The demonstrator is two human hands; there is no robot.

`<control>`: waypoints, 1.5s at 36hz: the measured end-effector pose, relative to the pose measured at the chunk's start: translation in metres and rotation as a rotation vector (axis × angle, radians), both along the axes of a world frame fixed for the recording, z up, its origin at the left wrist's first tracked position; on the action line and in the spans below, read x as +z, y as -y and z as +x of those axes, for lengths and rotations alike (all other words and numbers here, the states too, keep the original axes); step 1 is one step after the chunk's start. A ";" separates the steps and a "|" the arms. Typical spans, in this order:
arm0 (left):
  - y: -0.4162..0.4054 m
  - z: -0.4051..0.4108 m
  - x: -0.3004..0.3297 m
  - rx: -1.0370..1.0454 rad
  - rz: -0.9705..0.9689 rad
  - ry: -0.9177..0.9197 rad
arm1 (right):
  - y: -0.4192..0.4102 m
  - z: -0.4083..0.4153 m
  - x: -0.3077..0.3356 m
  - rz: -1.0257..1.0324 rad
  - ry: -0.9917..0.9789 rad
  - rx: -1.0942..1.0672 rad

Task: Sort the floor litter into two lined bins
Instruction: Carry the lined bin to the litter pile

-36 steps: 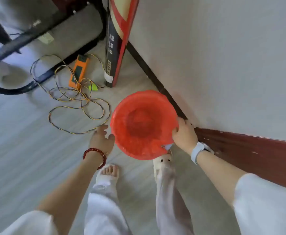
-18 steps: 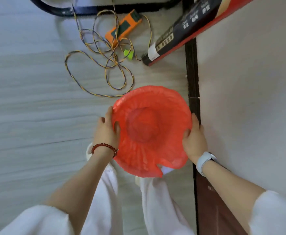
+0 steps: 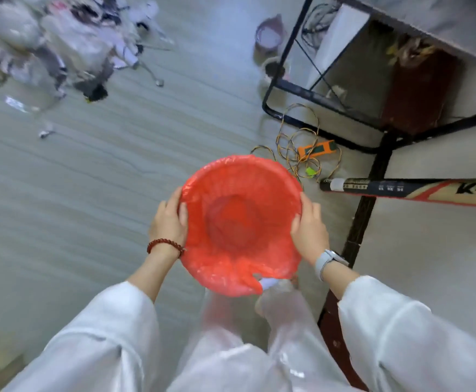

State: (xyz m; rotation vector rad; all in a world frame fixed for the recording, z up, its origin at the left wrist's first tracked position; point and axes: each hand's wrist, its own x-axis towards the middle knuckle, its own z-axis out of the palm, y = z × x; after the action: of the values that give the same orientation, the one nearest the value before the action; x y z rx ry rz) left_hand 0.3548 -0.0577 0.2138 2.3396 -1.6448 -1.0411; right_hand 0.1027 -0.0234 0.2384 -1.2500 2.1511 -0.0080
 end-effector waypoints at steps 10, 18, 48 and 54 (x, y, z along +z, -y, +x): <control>0.065 0.185 0.102 0.254 -0.151 0.067 | 0.115 0.180 0.088 -0.151 0.061 0.246; 0.116 0.310 0.125 0.480 -0.182 0.033 | 0.228 0.313 0.107 -0.240 0.083 0.435; 0.463 0.920 0.110 0.696 -0.110 0.001 | 0.620 0.941 0.077 -0.213 0.176 0.602; 0.548 1.006 0.107 0.586 -0.085 0.050 | 0.678 1.025 0.069 -0.193 0.208 0.484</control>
State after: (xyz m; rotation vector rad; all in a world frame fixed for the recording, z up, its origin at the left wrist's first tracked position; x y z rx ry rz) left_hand 1.3610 -0.6060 0.3211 2.5548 -0.8834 -0.7732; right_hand 1.1277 -0.7016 0.3073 -1.7706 1.6592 -0.1382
